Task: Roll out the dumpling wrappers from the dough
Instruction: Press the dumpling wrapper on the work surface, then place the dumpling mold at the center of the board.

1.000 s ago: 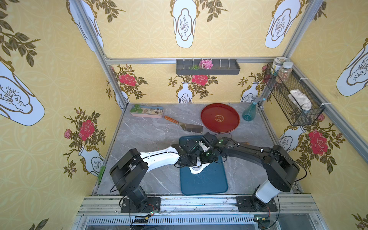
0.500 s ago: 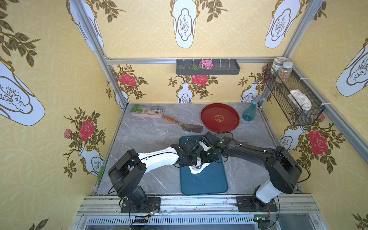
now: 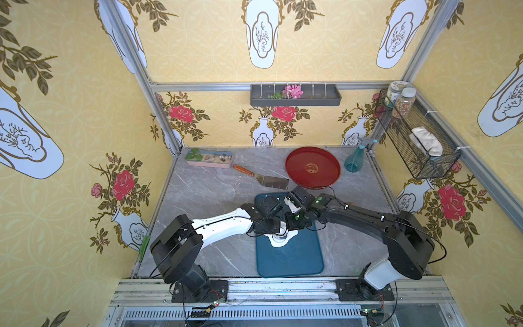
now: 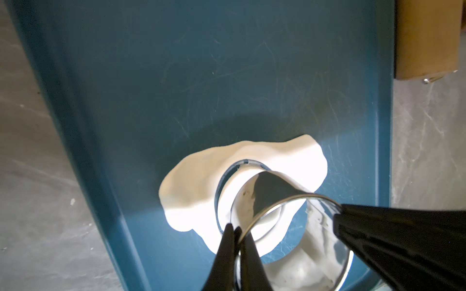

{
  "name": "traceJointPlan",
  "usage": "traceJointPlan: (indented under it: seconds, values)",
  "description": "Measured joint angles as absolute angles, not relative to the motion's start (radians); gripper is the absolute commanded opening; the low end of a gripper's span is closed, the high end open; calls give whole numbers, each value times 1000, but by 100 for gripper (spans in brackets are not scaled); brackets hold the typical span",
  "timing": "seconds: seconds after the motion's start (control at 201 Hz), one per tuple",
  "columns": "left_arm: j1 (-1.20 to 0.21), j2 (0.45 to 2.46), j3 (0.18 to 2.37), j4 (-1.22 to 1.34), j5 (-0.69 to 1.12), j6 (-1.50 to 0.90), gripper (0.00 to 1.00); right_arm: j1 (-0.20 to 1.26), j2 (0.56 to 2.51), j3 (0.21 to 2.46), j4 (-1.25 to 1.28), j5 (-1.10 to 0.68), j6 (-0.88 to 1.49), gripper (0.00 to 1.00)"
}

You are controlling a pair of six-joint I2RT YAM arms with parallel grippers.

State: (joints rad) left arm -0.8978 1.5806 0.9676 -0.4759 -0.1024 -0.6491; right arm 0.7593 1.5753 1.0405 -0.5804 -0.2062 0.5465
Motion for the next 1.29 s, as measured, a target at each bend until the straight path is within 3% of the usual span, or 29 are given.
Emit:
traceJointPlan:
  seconds: [0.159,0.229,0.334,0.518,0.692,0.961,1.295]
  values:
    - [-898,1567,969,-479,-110,-654,0,759,1563,1044,-583,-203,546,0]
    - [-898,1561,970,-479,-115,-656,0,758,1553,1045,-583,-199,547,7]
    - [-898,1554,975,-477,-134,-667,0,751,1522,1047,-588,-184,554,19]
    - [-888,1557,984,-566,-188,-667,0,719,1402,1049,-648,-99,572,49]
    - [-868,1540,1001,-585,-215,-667,0,675,1281,1053,-653,-73,577,64]
    - [-769,1422,984,-599,-282,-663,0,635,1154,999,-654,14,571,98]
    - [-517,1377,873,-532,-317,-635,0,633,1124,904,-612,62,548,97]
